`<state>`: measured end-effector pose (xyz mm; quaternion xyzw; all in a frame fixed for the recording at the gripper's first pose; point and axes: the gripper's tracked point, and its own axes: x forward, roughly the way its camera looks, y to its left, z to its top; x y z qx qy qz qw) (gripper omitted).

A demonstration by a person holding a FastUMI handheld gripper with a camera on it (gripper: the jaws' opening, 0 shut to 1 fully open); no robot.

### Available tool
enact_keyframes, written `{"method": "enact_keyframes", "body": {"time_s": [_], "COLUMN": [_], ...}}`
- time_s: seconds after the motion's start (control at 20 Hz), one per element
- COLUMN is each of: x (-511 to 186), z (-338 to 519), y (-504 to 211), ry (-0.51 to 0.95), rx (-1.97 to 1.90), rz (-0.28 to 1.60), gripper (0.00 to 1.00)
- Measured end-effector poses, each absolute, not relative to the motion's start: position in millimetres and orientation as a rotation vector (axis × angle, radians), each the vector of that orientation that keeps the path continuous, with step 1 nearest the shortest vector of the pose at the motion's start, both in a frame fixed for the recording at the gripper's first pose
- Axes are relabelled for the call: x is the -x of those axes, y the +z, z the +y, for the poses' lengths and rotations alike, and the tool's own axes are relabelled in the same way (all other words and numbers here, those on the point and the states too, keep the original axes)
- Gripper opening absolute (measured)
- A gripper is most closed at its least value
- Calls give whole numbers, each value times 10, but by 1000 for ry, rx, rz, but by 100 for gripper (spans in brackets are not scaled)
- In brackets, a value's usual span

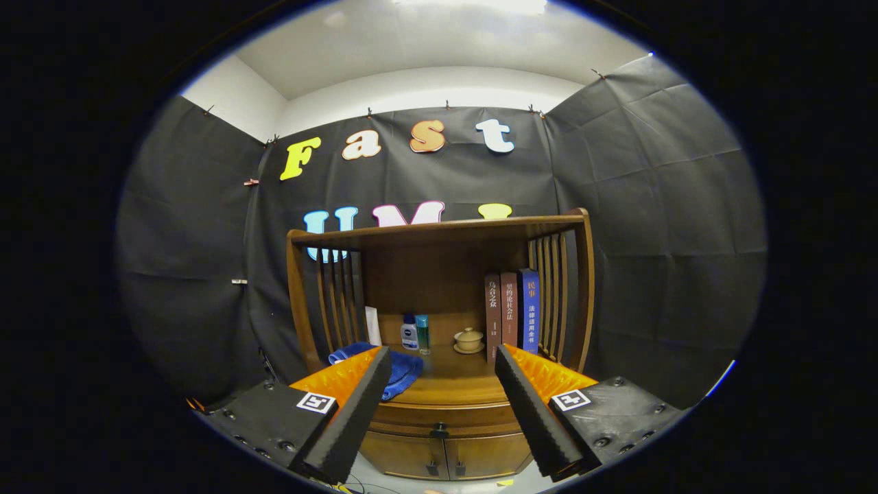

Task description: Pull open the drawer, take out the items inside it, and place them on the countertop above the cabinet.

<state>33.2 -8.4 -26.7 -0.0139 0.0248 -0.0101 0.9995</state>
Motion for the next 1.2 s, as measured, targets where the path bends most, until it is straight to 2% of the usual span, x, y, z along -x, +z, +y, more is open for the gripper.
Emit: {"method": "enact_keyframes", "body": {"time_s": [0.35, 0.8, 1.2], "x": [-663, -1122, -1357], "z": [-102, -36, -213], "y": [-812, -2244, -3423], "ry": [-23, 5, -39], "rx": [-3, 8, -6], "rz": [109, 299, 511], "gripper": [99, 99, 96]}}
